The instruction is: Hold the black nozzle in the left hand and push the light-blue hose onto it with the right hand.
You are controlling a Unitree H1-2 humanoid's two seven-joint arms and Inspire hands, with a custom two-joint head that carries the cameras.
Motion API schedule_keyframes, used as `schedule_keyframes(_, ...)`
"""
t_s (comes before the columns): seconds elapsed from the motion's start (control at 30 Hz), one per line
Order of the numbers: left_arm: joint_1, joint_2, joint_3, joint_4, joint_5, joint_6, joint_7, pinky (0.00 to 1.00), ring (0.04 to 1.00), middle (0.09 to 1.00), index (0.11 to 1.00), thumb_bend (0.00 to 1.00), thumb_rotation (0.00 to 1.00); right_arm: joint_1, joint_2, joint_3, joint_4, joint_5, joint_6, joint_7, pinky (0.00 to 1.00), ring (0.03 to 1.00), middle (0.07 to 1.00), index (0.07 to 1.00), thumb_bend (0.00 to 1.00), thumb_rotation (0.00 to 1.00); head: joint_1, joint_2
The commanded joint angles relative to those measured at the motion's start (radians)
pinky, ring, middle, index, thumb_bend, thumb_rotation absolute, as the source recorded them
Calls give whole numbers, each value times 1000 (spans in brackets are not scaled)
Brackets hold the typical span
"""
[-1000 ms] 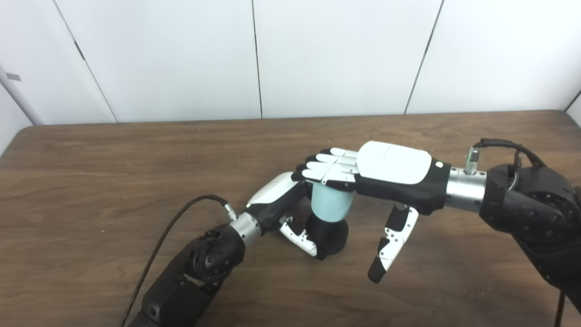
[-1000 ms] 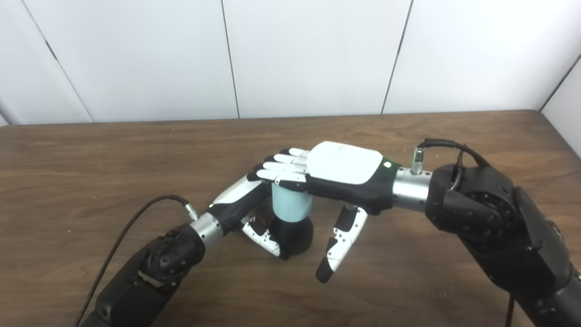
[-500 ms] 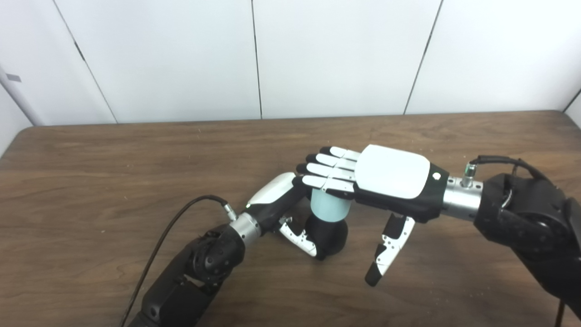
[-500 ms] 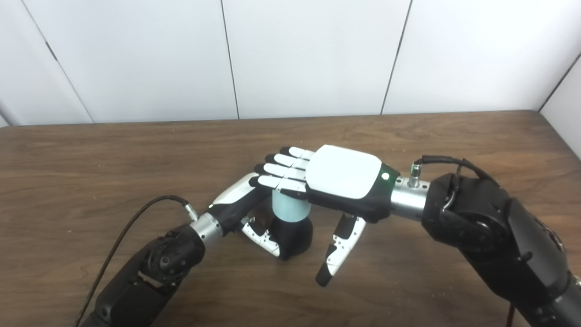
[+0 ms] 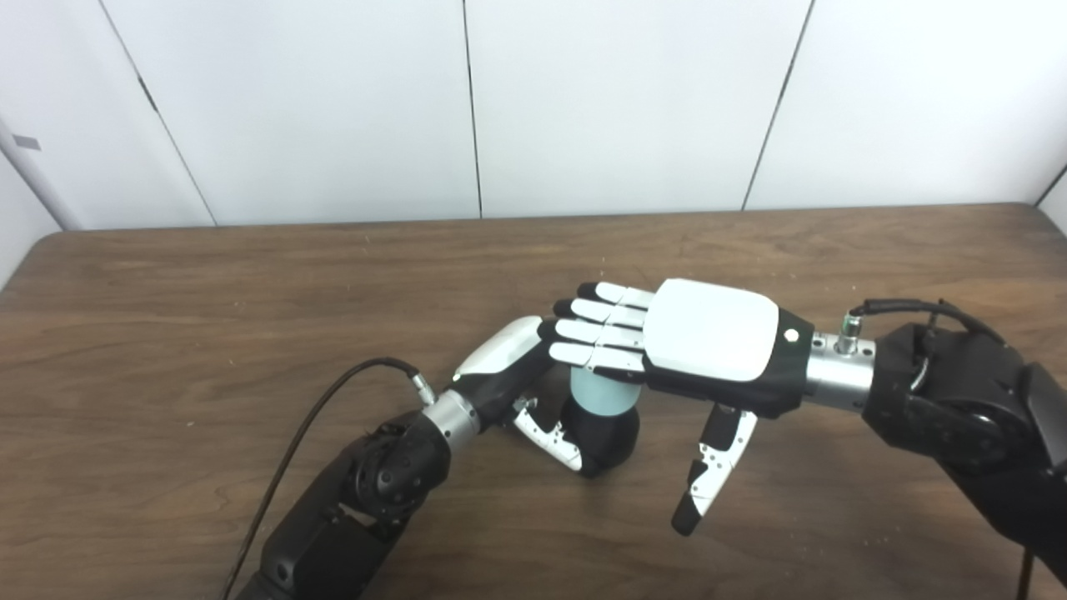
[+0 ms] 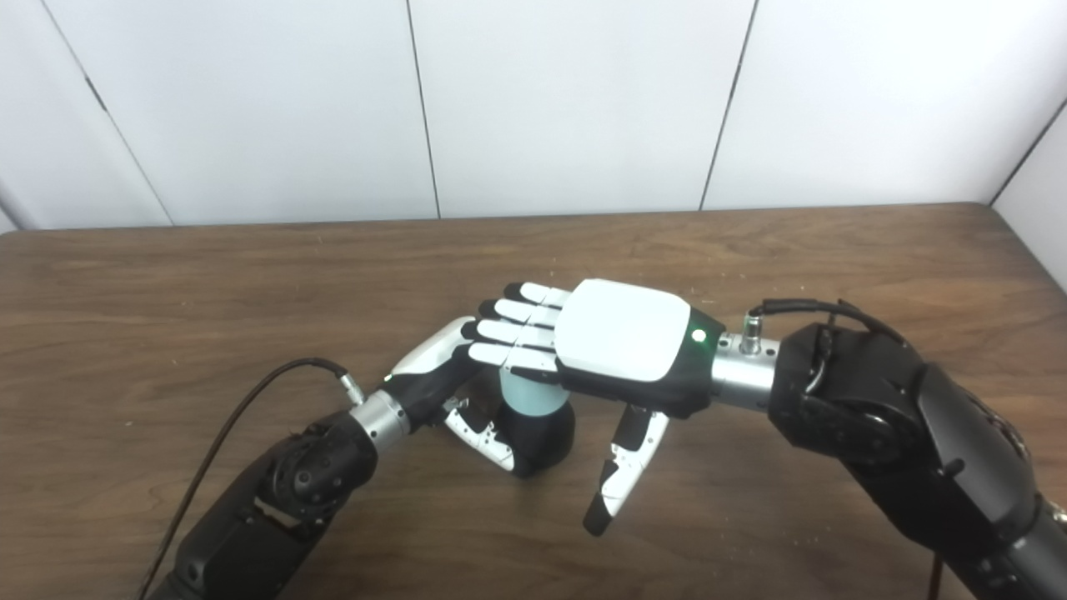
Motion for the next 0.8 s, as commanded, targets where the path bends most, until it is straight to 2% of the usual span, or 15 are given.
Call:
schedule_keyframes(0.0, 33, 10, -30, 42, 27, 54, -74, 1000, 605, 514, 469, 523, 0, -9, 22, -44, 1, 103, 12, -37, 1000, 1000, 1000, 1000, 767, 723, 0, -1)
schedule_keyframes(0.1, 32, 11, -28, 45, 20, 54, -77, 1000, 605, 512, 470, 523, 0, -3, 102, -130, -33, 227, 152, -83, 955, 994, 1000, 998, 727, 637, -4, -2)
schedule_keyframes(0.2, 32, 10, -26, 45, 18, 54, -79, 1000, 605, 512, 470, 524, 0, -16, 172, -209, -61, 294, 281, -116, 921, 976, 1000, 1000, 697, 583, -6, -4)
schedule_keyframes(0.27, 30, 9, -26, 46, 17, 54, -80, 1000, 605, 512, 470, 523, 0, -28, 199, -249, -67, 308, 335, -137, 870, 950, 1000, 1000, 689, 572, -6, -4)
schedule_keyframes(0.33, 30, 9, -25, 46, 16, 54, -80, 1000, 605, 513, 469, 523, 0, -36, 208, -268, -68, 312, 360, -146, 801, 927, 996, 1000, 680, 567, -6, -4)
schedule_keyframes(0.37, 28, 8, -25, 48, 16, 53, -79, 1000, 605, 513, 469, 523, 0, -51, 226, -293, -73, 334, 423, -162, 791, 924, 996, 1000, 679, 566, -4, -1)
schedule_keyframes(0.47, 27, 7, -26, 48, 17, 51, -80, 1000, 605, 513, 469, 523, 0, -88, 272, -347, -98, 381, 605, -201, 679, 846, 950, 991, 675, 582, -4, -1)
schedule_keyframes(0.57, 26, 8, -29, 45, 21, 54, -82, 1000, 604, 513, 469, 523, 0, -91, 298, -376, -109, 392, 742, -229, 613, 796, 916, 955, 634, 579, -4, -2)
schedule_keyframes(0.67, 26, 9, -31, 44, 25, 56, -82, 1000, 604, 513, 469, 523, 0, -72, 326, -402, -98, 417, 792, -253, 577, 755, 882, 908, 582, 558, -3, -1)
schedule_keyframes(0.77, 26, 11, -31, 44, 25, 55, -82, 1000, 604, 513, 469, 523, 0, -30, 355, -433, -67, 451, 794, -275, 533, 713, 835, 857, 563, 460, 0, -1)
